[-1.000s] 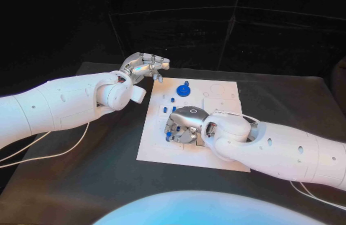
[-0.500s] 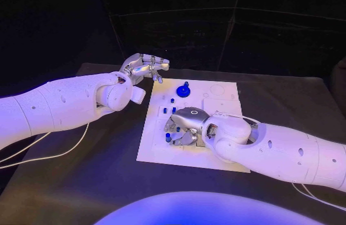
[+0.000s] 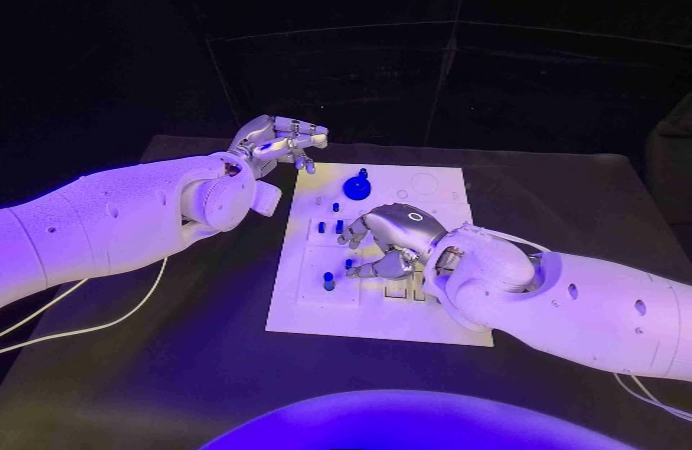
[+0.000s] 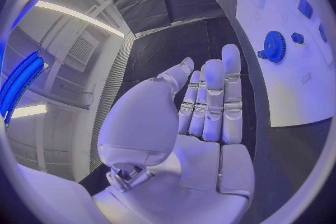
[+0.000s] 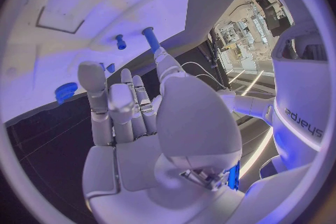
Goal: Assemble the parts on the task board
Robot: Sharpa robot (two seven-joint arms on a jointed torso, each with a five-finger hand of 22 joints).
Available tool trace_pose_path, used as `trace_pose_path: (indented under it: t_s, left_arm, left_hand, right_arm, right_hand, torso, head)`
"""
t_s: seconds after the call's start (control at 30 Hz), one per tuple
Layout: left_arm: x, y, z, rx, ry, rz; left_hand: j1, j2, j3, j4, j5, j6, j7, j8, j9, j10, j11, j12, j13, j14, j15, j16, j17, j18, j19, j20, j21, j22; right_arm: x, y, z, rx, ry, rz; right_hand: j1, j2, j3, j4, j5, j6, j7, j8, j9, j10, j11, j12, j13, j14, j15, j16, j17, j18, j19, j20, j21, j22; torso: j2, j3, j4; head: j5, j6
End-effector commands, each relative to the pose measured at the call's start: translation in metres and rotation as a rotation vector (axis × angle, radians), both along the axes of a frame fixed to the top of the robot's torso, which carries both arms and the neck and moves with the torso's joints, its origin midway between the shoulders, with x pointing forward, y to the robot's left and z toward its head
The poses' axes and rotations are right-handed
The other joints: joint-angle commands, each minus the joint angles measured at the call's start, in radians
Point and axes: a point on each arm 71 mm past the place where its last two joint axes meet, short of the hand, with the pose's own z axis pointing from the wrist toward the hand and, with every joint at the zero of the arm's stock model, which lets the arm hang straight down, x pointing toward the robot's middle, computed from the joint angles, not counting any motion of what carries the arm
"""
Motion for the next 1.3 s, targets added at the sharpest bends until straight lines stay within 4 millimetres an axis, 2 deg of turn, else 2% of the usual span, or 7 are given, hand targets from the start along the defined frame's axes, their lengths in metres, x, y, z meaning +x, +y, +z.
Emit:
trace_pose_path:
  t_s: [0.03, 0.2, 0.23, 0.37, 0.63, 0.83, 1.3]
  left_arm:
    - [0.000, 0.000, 0.001, -0.007, 0.001, -0.008]
    - [-0.001, 0.002, 0.001, -0.006, 0.001, -0.004]
    - [-0.001, 0.002, 0.001, -0.005, 0.001, -0.003]
    - [-0.003, 0.003, 0.001, -0.006, 0.002, -0.004]
    - [-0.009, -0.002, 0.001, -0.016, 0.007, -0.024]
    - [-0.011, -0.002, 0.000, -0.017, 0.009, -0.027]
    - [-0.012, -0.001, 0.000, -0.018, 0.010, -0.026]
  left_hand:
    - [0.002, 0.007, -0.007, -0.002, 0.002, -0.006, -0.001, 0.003, 0.000, -0.006, -0.001, 0.007, 0.001, -0.006, 0.001, 0.002, -0.001, 0.012, 0.006, -0.002, -0.006, -0.002]
    - [0.001, 0.008, -0.008, -0.002, 0.002, -0.006, -0.001, 0.003, 0.000, -0.008, -0.001, 0.008, 0.001, -0.007, 0.002, 0.002, -0.003, 0.012, 0.006, -0.002, -0.007, -0.002]
    - [0.001, 0.008, -0.008, -0.002, 0.002, -0.006, -0.001, 0.003, 0.000, -0.008, -0.001, 0.008, 0.001, -0.007, 0.002, 0.002, -0.003, 0.012, 0.006, -0.002, -0.007, -0.002]
    - [0.001, 0.008, -0.008, -0.002, 0.002, -0.006, -0.001, 0.003, 0.000, -0.008, -0.001, 0.008, 0.001, -0.007, 0.002, 0.002, -0.003, 0.012, 0.006, -0.002, -0.007, -0.002]
    - [0.000, 0.007, -0.009, -0.001, 0.002, -0.006, 0.000, 0.004, 0.000, -0.008, -0.001, 0.009, 0.002, -0.008, 0.002, 0.002, -0.004, 0.012, 0.006, -0.002, -0.007, -0.002]
    - [-0.003, 0.007, -0.011, -0.001, 0.002, -0.007, 0.000, 0.004, 0.000, -0.009, 0.000, 0.010, 0.002, -0.008, 0.002, 0.002, -0.005, 0.012, 0.006, -0.002, -0.007, -0.003]
    - [-0.004, 0.007, -0.012, 0.000, 0.002, -0.007, 0.000, 0.004, 0.000, -0.010, 0.000, 0.012, 0.002, -0.009, 0.002, 0.003, -0.005, 0.012, 0.006, -0.002, -0.008, -0.003]
  right_arm:
    - [0.010, -0.026, 0.008, 0.149, 0.160, -0.141]
    - [0.012, -0.076, 0.009, 0.136, 0.300, -0.280]
    - [0.010, -0.086, 0.009, 0.121, 0.324, -0.306]
    - [0.005, -0.114, 0.008, 0.044, 0.361, -0.395]
    - [-0.004, -0.138, 0.005, -0.088, 0.344, -0.495]
    - [-0.010, -0.145, -0.001, -0.177, 0.349, -0.543]
    - [-0.016, -0.123, -0.023, -0.222, 0.359, -0.525]
  right_hand:
    - [0.001, 0.022, 0.000, 0.008, 0.008, 0.041, 0.000, 0.017, 0.006, 0.070, -0.008, 0.046, 0.013, 0.007, -0.007, 0.020, 0.034, 0.006, 0.009, -0.004, 0.014, 0.025]
    - [-0.013, 0.021, -0.019, 0.020, 0.016, 0.099, -0.038, 0.045, 0.014, 0.254, -0.056, 0.194, 0.083, 0.046, -0.043, 0.094, 0.156, -0.017, 0.082, -0.032, 0.108, 0.177]
    - [-0.051, 0.029, -0.041, 0.047, 0.061, 0.117, -0.055, 0.055, 0.015, 0.294, -0.072, 0.276, 0.141, 0.055, -0.059, 0.113, 0.181, -0.030, 0.115, -0.050, 0.152, 0.246]
    - [-0.071, 0.043, -0.091, 0.079, 0.093, 0.130, -0.067, 0.072, 0.015, 0.280, -0.083, 0.576, 0.460, 0.061, -0.072, 0.145, 0.228, -0.044, 0.142, -0.065, 0.200, 0.325]
    - [-0.061, 0.049, -0.183, 0.112, 0.048, 0.123, -0.075, 0.130, 0.030, 0.303, -0.091, 0.938, 0.905, 0.067, -0.076, 0.188, 0.305, -0.049, 0.148, -0.071, 0.224, 0.365]
    - [-0.125, 0.041, -0.235, 0.158, 0.031, 0.118, -0.079, 0.151, 0.043, 0.314, -0.093, 0.970, 0.963, 0.070, -0.078, 0.201, 0.331, -0.051, 0.154, -0.073, 0.232, 0.380]
    - [-0.208, 0.030, -0.254, 0.162, 0.029, 0.107, -0.080, 0.172, 0.056, 0.329, -0.093, 1.006, 1.027, 0.073, -0.077, 0.212, 0.354, -0.054, 0.158, -0.072, 0.240, 0.396]
  torso:
    - [-0.002, -0.0029, -0.0005]
    - [-0.007, -0.0043, -0.0103]
    - [-0.007, -0.0041, -0.0134]
    - [-0.009, -0.0054, -0.0245]
    - [-0.011, -0.0051, -0.0420]
    - [-0.015, -0.0064, -0.0462]
    - [-0.011, -0.0074, -0.0466]
  head:
    - [-0.039, 0.013]
    - [-0.056, 0.022]
    - [-0.060, 0.024]
    - [-0.074, 0.028]
    - [-0.074, 0.030]
    - [-0.074, 0.028]
    - [-0.069, 0.025]
